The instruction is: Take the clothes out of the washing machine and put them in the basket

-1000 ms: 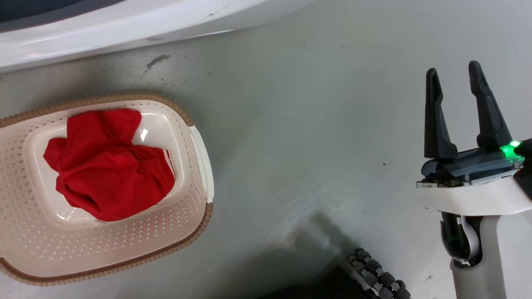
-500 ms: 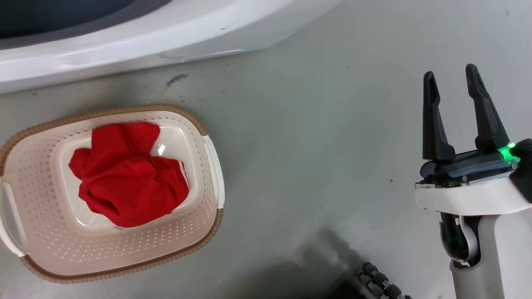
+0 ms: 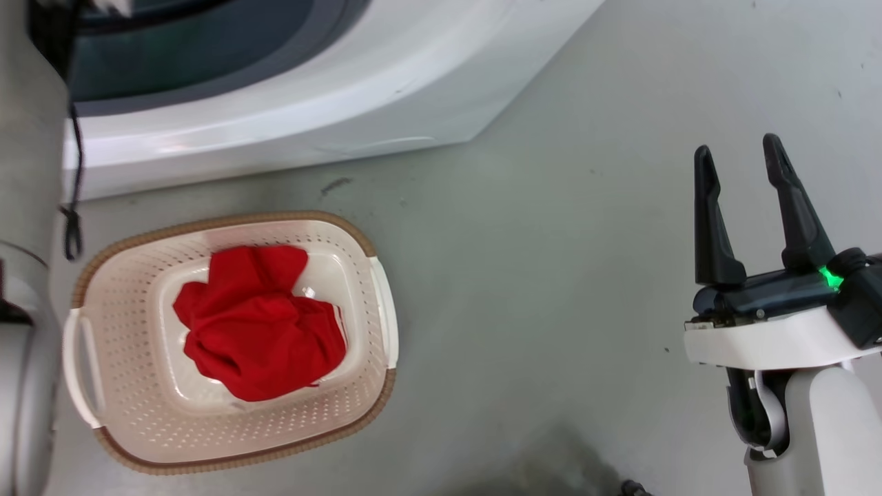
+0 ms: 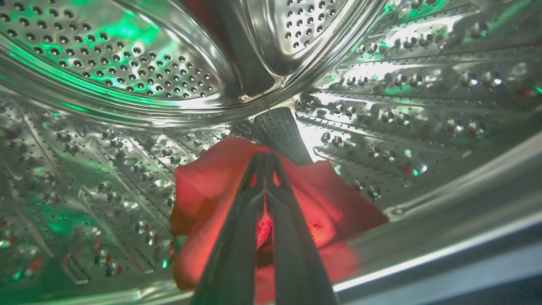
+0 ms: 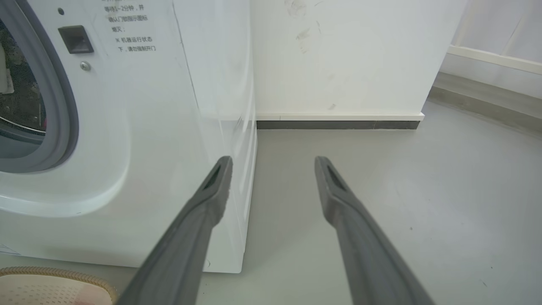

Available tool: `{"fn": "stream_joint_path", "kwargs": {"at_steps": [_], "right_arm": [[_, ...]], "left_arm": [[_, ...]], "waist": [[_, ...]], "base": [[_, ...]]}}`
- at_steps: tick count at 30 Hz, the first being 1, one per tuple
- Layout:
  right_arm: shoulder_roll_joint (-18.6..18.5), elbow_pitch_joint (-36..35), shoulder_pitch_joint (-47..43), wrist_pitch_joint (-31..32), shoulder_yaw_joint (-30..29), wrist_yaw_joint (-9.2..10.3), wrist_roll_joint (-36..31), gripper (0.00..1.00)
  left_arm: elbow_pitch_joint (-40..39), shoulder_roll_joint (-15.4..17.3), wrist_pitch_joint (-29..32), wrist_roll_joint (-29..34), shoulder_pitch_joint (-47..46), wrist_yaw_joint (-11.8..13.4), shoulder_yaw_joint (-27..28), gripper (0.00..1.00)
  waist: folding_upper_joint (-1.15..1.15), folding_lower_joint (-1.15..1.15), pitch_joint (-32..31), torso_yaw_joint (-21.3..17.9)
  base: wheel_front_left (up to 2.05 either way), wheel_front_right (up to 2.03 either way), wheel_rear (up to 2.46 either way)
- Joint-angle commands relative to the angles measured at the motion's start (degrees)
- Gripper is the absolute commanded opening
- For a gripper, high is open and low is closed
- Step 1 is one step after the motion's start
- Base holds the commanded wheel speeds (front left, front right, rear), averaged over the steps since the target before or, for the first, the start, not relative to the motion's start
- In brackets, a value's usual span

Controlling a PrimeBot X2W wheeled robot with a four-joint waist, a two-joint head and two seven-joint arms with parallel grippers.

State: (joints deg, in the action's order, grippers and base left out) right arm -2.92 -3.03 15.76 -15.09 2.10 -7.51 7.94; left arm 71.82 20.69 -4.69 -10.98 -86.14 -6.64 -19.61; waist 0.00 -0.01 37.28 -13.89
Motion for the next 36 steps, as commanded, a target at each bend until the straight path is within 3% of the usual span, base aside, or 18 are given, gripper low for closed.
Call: {"fn": "stream_joint_path", "kwargs": {"at_steps": [1, 9, 15, 36], "right_arm": [[0.08, 0.33, -0.85, -0.12, -0.13, 0.04, -0.44, 1.0], [0.06, 1.16, -3.05, -0.12, 0.16, 0.04, -1.91, 1.0], [0.07, 1.65, -5.63, -0.12, 0.14, 0.04, -2.82, 1.0], [0.07, 3.33, -13.72, -0.11, 0.76, 0.04, -4.92, 1.0]], "left_arm": [[0.18, -0.3, -1.4, -0.37, 2.07, -0.29, -0.07, 0.0], [-0.19, -2.85, -8.57, -2.64, 10.97, -0.41, 0.31, 0.0], [-4.47, -4.52, -10.45, -3.99, 18.27, -0.14, 0.72, 0.0], [-39.06, -3.37, -8.84, -4.21, 42.37, 4.18, 0.78, 0.0]], "waist": [[0.0, 0.01, -1.69, 1.14], [0.0, 0.01, -7.2, 2.68], [0.0, 0.01, -12.01, 4.18], [0.0, 0.01, -26.26, 9.04]], "base": [[0.0, 0.0, 0.0], [0.0, 0.0, 0.0], [0.0, 0.0, 0.0], [0.0, 0.0, 0.0]]}}
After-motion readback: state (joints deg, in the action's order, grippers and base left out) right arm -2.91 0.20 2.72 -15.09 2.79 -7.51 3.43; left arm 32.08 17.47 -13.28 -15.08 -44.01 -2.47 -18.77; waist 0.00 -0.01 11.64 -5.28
